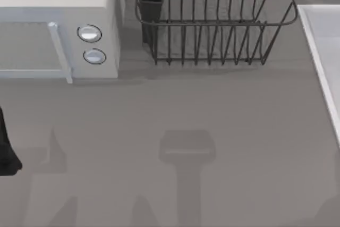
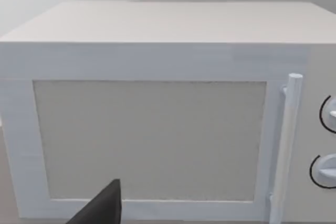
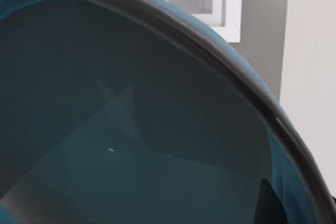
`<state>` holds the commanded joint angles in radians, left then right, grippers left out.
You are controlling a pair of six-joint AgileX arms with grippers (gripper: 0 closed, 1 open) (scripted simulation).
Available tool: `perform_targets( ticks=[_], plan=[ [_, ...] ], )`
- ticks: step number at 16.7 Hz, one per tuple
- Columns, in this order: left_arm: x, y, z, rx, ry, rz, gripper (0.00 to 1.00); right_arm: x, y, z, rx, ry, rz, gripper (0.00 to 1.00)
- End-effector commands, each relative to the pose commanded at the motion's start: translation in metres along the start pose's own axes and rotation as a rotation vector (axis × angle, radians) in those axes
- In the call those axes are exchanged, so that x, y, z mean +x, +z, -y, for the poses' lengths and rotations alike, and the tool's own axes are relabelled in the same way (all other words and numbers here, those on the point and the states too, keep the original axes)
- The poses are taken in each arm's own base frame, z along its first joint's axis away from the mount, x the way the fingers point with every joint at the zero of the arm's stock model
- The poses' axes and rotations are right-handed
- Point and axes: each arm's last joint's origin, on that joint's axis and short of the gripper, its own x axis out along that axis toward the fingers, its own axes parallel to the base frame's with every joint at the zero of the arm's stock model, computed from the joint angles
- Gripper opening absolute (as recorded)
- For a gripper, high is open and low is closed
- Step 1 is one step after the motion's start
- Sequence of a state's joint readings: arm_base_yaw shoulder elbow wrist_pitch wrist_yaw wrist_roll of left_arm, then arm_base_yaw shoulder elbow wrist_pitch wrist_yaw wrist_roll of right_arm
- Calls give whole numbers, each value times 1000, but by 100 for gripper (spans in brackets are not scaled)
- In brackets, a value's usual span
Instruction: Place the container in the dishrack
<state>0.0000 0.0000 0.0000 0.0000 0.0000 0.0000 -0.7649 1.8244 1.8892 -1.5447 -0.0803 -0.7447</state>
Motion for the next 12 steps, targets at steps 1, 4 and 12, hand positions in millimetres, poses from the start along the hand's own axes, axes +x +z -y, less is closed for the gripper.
perform_targets(
  ticks=[1,4,12],
  plan=[
    [0,0,0,0,0,0,100,0,0,0,0,0,0,0],
    [0,0,0,0,0,0,100,1,0,1,3,2,-2,0],
    [0,0,0,0,0,0,100,5,60,-45,49,-366,95,0]
  ],
)
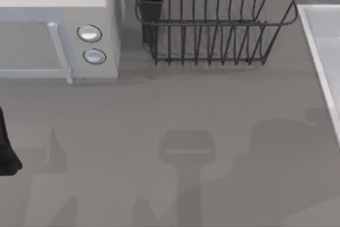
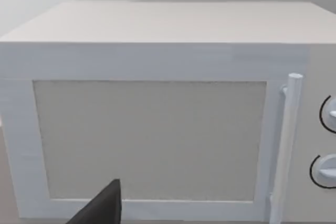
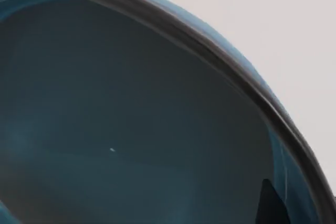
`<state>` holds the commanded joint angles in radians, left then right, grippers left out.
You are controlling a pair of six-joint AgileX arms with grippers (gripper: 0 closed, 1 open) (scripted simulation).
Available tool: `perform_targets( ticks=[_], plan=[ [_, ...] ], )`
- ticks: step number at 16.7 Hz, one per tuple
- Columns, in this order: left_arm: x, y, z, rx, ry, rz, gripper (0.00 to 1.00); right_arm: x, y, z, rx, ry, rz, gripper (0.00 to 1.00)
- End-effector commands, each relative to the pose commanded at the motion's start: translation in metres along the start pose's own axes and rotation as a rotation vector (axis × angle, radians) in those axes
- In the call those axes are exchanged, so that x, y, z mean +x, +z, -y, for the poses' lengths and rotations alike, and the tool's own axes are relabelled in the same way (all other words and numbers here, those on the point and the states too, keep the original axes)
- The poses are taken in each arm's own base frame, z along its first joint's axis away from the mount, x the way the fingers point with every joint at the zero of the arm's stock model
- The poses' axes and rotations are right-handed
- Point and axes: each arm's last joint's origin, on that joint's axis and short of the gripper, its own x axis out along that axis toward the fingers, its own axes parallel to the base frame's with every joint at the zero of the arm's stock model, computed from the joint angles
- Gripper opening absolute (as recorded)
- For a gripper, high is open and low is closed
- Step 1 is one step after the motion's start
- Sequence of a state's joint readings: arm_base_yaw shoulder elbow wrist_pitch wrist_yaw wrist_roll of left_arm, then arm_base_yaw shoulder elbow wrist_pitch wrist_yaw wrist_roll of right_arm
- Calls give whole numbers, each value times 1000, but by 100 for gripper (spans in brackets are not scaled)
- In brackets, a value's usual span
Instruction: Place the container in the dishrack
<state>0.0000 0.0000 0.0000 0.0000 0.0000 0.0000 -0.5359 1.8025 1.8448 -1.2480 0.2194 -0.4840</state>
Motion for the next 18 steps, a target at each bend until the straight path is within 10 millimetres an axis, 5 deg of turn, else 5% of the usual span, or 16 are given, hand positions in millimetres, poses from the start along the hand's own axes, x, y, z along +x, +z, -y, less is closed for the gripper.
perform_targets(
  ticks=[3,6,9,11,14,18],
  plan=[
    [0,0,0,0,0,0,100,-27,34,-68,-83,-139,173,0],
    [0,0,0,0,0,0,100,-76,50,-171,-237,-164,444,0],
    [0,0,0,0,0,0,100,-143,29,-289,-372,-63,796,0],
    [0,0,0,0,0,0,100,-186,-4,-344,-360,35,1012,0],
    [0,0,0,0,0,0,100,-235,-62,-384,-186,180,1231,0],
    [0,0,0,0,0,0,100,-263,-117,-384,110,309,1330,0]
  ],
)
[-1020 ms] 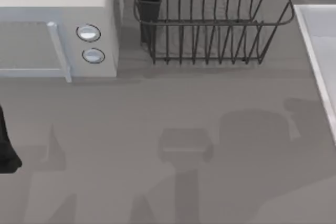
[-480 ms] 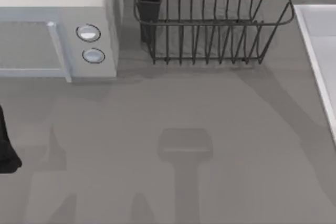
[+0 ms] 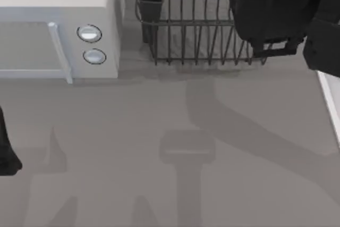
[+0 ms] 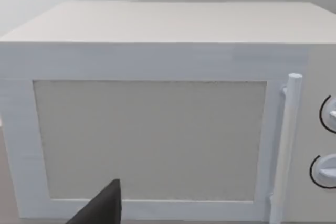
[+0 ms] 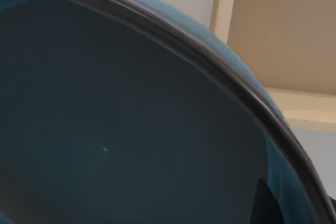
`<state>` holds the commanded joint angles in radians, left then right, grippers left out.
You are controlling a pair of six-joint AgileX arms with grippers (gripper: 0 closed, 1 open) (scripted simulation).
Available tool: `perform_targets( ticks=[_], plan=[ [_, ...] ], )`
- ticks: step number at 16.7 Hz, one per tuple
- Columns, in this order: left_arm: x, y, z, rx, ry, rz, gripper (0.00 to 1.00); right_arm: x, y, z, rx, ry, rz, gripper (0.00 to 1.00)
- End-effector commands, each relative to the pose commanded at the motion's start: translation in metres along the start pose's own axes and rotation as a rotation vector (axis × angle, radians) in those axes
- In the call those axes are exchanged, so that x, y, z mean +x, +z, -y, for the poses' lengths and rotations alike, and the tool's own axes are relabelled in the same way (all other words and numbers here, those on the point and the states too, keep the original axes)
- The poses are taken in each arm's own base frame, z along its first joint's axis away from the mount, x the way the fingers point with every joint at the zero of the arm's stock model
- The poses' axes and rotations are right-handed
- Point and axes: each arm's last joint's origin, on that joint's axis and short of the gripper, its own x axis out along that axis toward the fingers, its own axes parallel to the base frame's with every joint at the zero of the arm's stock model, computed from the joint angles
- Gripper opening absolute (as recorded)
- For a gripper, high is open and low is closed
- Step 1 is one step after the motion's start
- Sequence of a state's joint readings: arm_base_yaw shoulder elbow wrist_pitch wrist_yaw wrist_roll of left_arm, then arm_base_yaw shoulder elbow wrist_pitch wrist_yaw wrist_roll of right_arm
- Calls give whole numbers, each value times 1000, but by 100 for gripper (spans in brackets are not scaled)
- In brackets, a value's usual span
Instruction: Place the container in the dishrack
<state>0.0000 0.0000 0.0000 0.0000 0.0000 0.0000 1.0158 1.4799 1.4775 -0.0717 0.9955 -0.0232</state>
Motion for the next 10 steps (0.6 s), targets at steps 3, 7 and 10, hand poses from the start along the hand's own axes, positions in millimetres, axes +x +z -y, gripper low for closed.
perform_targets(
  ticks=[3,7,10],
  plan=[
    [0,0,0,0,0,0,100,-11,2,6,92,-43,26,0],
    [0,0,0,0,0,0,100,-11,2,6,94,-45,26,0],
    [0,0,0,0,0,0,100,-4,-2,4,91,-49,23,0]
  ],
)
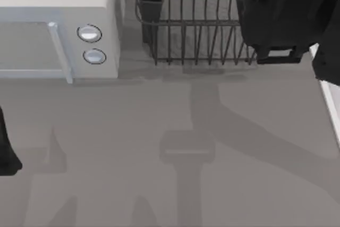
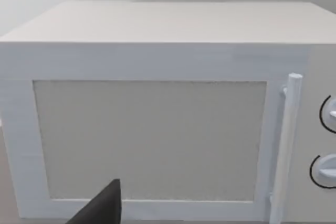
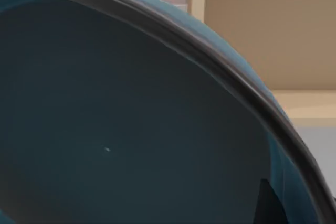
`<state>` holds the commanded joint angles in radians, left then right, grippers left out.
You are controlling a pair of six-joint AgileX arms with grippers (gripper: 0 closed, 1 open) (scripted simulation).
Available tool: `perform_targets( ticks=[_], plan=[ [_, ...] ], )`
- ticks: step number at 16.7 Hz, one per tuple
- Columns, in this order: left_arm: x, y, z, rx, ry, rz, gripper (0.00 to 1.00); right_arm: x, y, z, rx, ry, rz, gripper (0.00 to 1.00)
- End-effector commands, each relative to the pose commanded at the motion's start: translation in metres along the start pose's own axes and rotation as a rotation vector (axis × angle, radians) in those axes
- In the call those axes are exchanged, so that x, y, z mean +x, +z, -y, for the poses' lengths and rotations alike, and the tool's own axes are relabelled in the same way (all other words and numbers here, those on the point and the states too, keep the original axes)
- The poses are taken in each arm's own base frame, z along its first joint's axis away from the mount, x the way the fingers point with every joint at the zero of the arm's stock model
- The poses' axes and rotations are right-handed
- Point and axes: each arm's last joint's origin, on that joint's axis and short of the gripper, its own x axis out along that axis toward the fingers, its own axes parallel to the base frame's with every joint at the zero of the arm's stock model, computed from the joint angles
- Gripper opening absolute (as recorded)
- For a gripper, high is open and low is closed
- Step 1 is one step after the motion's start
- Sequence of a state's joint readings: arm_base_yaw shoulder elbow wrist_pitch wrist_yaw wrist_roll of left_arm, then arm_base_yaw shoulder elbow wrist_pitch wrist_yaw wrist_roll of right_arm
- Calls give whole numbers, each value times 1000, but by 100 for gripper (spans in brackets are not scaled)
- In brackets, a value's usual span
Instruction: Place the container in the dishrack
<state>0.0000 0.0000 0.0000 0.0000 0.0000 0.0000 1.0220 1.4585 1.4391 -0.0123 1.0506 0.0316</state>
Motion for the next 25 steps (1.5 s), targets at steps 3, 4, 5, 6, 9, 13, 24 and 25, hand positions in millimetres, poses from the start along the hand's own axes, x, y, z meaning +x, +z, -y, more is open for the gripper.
perform_targets(
  ticks=[3,4,5,6,9,13,24,25],
  plan=[
    [0,0,0,0,0,0,100,40,-26,-7,-13,-31,-10,0],
    [0,0,0,0,0,0,100,56,-38,-11,-16,-32,-13,0],
    [0,0,0,0,0,0,100,71,-53,-17,-15,-27,-13,0],
    [0,0,0,0,0,0,100,84,-69,-23,-9,-16,-9,0],
    [0,0,0,0,0,0,100,123,-115,-37,28,34,24,0],
    [0,0,0,0,0,0,100,182,-179,-11,14,22,15,0],
    [0,0,0,0,0,0,100,194,-196,0,4,5,3,38],
    [0,0,0,0,0,0,100,194,-196,0,4,5,3,45]
  ],
)
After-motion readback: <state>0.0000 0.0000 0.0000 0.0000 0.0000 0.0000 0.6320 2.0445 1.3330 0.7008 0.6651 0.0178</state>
